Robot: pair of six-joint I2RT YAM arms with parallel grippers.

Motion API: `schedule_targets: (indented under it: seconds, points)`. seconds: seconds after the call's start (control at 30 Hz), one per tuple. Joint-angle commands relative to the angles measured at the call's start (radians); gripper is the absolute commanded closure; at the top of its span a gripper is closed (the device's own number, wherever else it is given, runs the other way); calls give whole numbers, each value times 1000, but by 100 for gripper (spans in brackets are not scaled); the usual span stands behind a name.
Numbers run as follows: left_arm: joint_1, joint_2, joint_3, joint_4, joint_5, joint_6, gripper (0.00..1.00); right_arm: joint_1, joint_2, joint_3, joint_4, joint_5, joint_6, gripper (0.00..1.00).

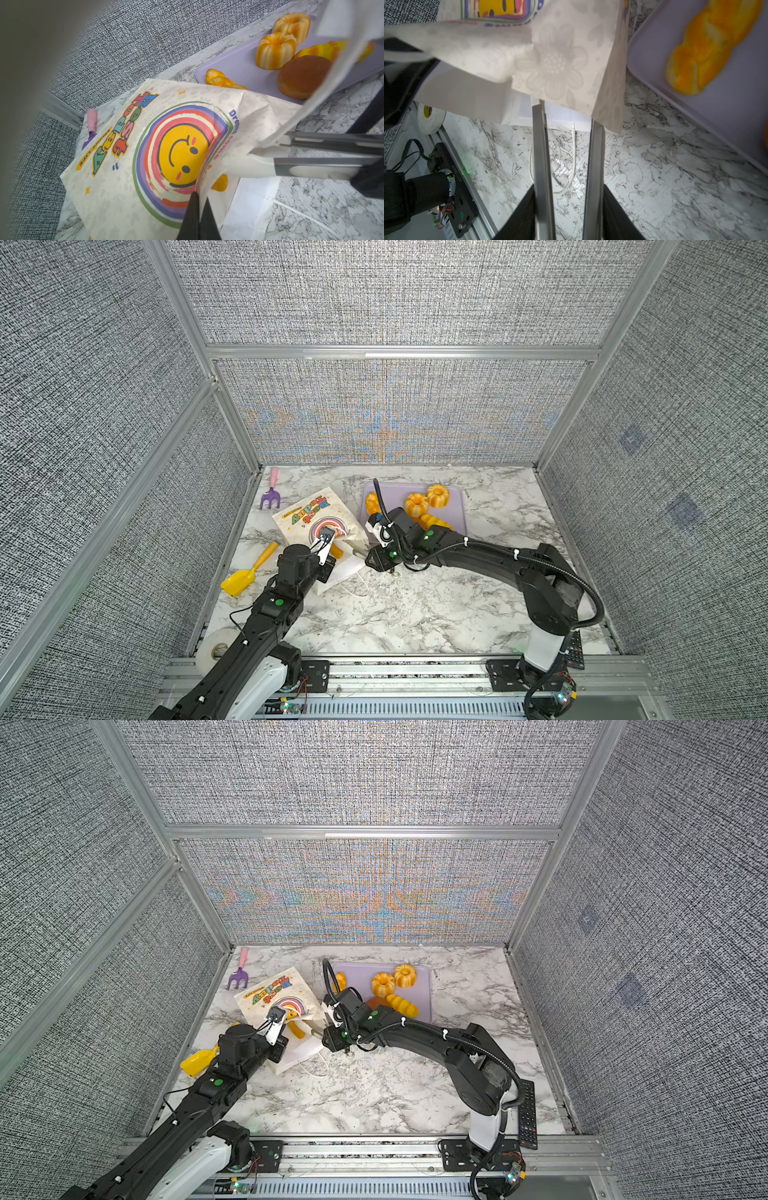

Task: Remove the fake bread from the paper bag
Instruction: 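Swing the open right tongs back into the paper bag mouth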

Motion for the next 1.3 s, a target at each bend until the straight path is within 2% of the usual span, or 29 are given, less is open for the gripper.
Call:
schedule_targets:
  seconds: [0.0,0.47,0.6,0.67,0.83,1.07,1.27]
  points:
    - [1,1,2,9,5,-6,100,-7,8,7,84,-73,-1,54]
    - [2,9,7,15,9,-12,100,-26,137,100,68,-138,-6,54]
    - [0,14,17,14,10,-28,100,-19,123,110,40,-145,-8,74]
    - [0,15,25,10,11,-37,100,-8,98,110,8,-131,-15,87]
    - [0,30,56,-30,-18,-45,100,32,14,59,-79,-85,-23,99]
    - [0,31,66,-47,-51,-69,100,83,-115,-67,-210,-8,39,100]
    - [1,29,56,-33,-78,-89,100,120,-293,-205,-255,22,115,100]
